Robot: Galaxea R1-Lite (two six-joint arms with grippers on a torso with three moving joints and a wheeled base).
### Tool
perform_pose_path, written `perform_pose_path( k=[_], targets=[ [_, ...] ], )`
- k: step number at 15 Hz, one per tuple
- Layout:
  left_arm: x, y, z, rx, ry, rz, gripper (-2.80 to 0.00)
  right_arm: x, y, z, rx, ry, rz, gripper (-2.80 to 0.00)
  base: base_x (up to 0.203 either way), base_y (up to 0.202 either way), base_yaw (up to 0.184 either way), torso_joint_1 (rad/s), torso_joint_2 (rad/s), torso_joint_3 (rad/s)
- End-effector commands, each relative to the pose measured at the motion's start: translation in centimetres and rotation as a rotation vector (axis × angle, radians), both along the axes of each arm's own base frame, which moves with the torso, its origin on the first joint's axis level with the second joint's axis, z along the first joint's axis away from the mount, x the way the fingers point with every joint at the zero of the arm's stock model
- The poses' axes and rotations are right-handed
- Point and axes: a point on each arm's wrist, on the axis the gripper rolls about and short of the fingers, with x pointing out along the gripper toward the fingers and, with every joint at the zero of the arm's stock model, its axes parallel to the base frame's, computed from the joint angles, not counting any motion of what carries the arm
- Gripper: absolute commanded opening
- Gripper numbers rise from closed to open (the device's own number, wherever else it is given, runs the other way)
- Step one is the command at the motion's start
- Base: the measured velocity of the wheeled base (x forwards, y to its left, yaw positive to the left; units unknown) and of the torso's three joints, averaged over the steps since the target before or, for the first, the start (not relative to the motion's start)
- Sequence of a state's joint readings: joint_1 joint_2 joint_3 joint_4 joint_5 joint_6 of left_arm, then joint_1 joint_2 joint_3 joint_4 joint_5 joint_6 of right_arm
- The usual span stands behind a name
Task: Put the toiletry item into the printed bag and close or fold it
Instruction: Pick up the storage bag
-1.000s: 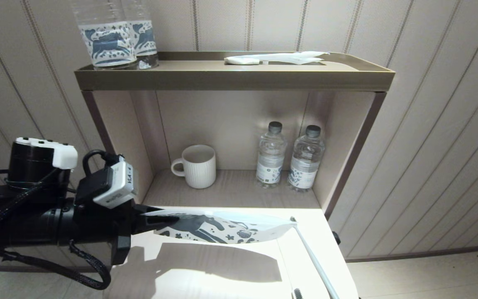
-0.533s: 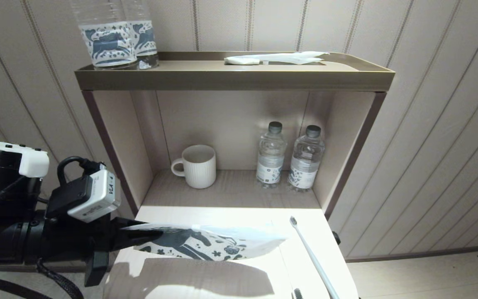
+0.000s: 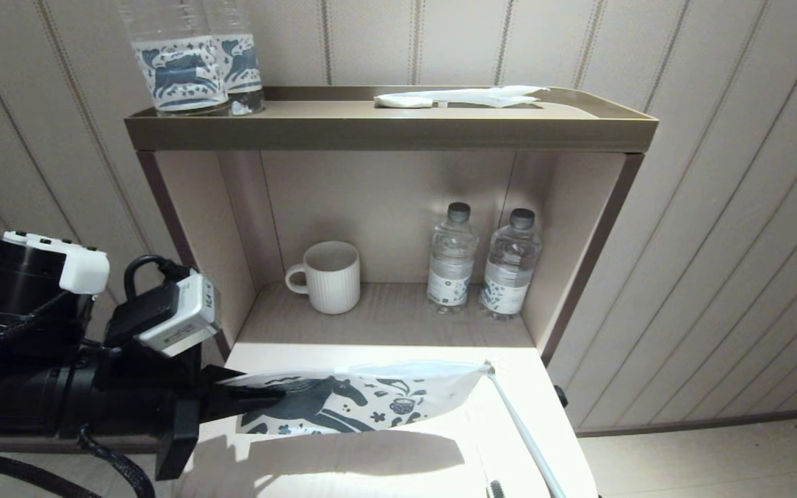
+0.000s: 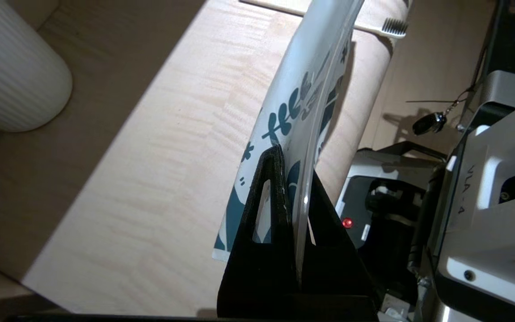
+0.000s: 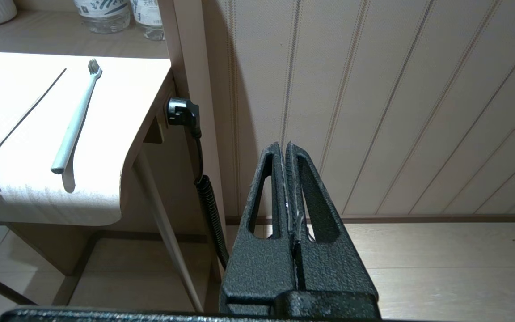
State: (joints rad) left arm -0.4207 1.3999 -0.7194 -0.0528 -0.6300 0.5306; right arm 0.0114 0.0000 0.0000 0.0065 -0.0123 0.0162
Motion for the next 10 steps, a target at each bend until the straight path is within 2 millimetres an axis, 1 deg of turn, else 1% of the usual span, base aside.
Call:
perform_pose_path(
  k=[1, 3, 6, 10],
  targets=[
    [0.71, -1.12, -0.13, 0.000, 0.025, -0.022, -2.80, 0.00, 0.00, 0.00, -0.001, 0.000, 0.000, -2.80, 0.000, 0.000, 0.000, 0.000, 0.00, 0.000],
    [0.81, -1.44, -0.11, 0.001, 0.025, -0.028, -2.80, -0.07, 0.00, 0.01, -0.003, 0.022, 0.000, -2.80, 0.000, 0.000, 0.000, 0.000, 0.00, 0.000],
    [0.70, -1.83, 0.01, 0.004, 0.016, -0.043, -2.80, 0.37, 0.01, 0.19, -0.008, 0.099, 0.000, -2.80, 0.000, 0.000, 0.000, 0.000, 0.00, 0.000],
    [0.72, -1.84, -0.02, 0.008, 0.011, -0.044, -2.80, 0.29, 0.01, 0.10, -0.006, 0.063, -0.002, -2.80, 0.000, 0.000, 0.000, 0.000, 0.00, 0.000]
  ],
)
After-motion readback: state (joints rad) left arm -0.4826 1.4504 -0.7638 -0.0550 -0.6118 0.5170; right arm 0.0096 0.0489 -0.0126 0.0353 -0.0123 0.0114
